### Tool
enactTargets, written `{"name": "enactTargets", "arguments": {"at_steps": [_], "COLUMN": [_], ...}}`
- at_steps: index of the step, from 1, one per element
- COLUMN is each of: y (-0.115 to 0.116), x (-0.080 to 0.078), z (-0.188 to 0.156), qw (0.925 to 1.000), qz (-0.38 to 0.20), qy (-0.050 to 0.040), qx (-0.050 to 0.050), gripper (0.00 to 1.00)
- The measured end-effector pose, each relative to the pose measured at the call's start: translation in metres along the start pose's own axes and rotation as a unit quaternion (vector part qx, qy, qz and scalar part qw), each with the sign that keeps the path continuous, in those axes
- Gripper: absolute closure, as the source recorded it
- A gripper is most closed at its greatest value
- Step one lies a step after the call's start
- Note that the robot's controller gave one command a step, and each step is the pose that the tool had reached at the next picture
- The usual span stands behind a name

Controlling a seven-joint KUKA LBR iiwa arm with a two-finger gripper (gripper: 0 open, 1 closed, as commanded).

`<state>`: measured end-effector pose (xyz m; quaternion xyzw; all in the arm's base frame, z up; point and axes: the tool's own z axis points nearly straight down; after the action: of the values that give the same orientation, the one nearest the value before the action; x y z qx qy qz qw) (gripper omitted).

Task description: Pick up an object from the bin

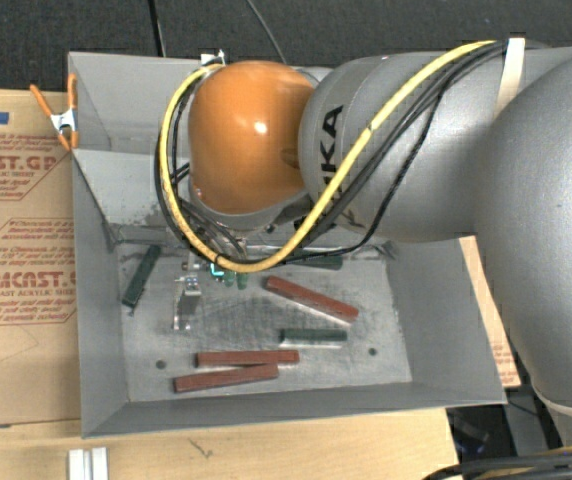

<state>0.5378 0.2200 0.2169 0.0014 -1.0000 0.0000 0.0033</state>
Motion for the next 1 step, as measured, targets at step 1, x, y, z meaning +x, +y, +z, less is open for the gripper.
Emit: {"name": "enactTargets", "arguments": {"at_steps": [1], "y": [-0.0016], "x": [-0.0021], "z": [-0.0046], "qw": [1.0], "qz": [0.001], "qy": [-0.0038], "qx": [-0.001], "gripper": [1.0]}}
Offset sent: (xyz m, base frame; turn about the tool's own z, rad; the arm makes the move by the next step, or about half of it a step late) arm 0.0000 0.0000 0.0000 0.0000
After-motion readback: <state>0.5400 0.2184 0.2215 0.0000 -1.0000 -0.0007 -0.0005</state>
